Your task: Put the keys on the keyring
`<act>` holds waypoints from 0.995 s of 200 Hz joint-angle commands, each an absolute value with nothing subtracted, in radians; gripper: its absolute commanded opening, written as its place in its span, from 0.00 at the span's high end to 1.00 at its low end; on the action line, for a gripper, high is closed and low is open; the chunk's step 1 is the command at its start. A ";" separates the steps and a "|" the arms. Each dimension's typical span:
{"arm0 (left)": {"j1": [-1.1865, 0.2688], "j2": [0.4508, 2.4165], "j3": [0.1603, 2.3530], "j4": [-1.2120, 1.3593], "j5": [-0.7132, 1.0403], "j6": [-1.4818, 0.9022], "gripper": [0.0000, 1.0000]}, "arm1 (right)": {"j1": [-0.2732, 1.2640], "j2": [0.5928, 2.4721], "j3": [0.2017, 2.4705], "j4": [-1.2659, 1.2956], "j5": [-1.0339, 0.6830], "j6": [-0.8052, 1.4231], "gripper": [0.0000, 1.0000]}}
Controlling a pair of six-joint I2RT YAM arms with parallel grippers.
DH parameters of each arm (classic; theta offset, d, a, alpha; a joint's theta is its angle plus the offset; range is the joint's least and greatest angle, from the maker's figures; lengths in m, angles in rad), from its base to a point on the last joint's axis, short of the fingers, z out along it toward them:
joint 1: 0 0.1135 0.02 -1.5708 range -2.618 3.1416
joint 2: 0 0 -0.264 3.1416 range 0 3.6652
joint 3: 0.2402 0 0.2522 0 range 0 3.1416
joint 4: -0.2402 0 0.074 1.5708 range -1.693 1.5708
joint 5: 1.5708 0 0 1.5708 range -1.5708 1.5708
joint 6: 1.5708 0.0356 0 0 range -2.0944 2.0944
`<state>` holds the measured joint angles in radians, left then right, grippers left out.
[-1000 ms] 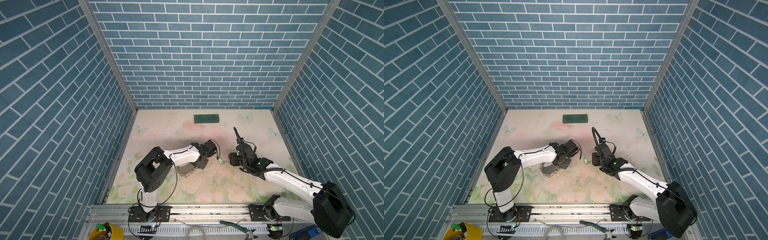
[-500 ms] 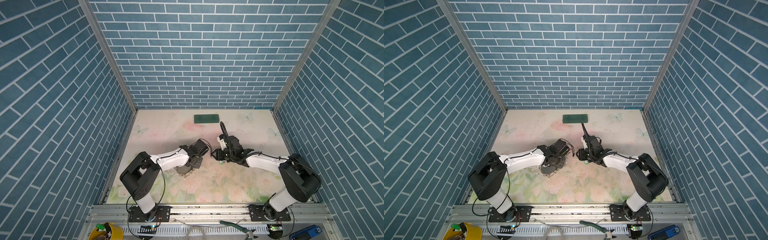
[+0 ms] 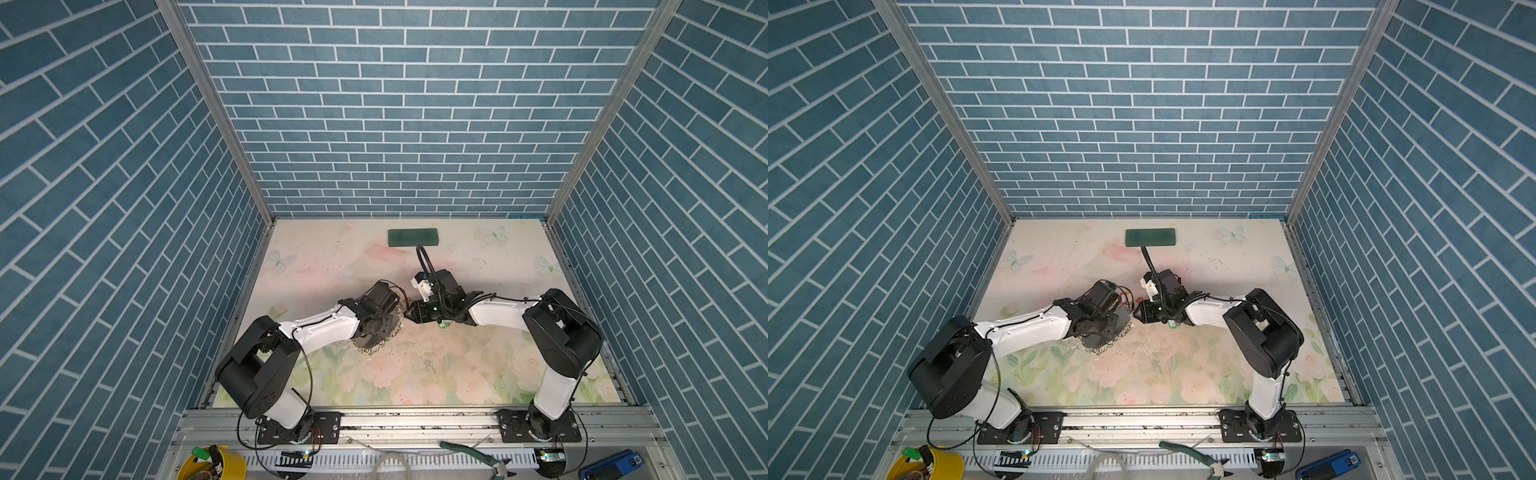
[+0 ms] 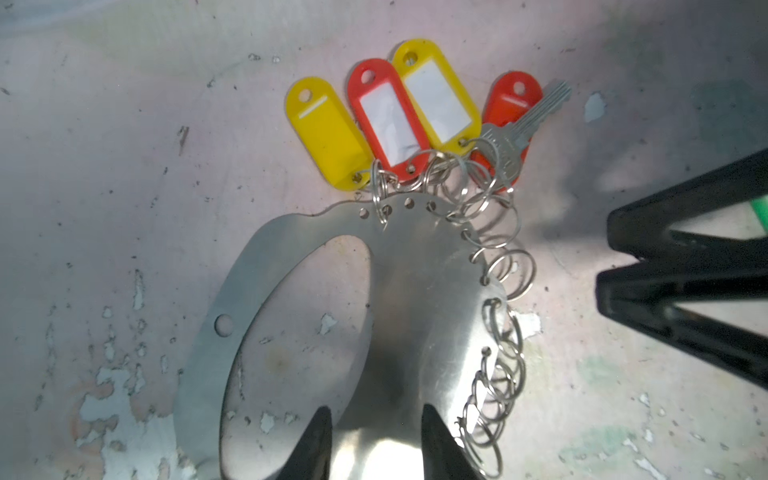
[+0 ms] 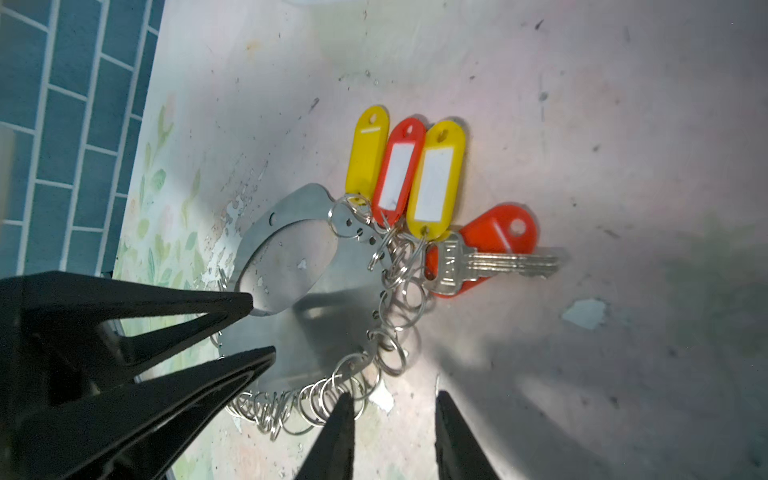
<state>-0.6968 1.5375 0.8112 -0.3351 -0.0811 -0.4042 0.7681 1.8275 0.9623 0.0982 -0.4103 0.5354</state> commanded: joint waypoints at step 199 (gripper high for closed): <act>-0.646 1.525 0.701 -0.210 0.026 -0.469 0.61 | 0.804 1.903 1.062 0.036 -0.436 0.468 0.86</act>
<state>-0.6498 1.5238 0.7132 -0.1993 0.0273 -0.4644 0.7967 1.9190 1.0374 0.0639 -0.4446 0.4919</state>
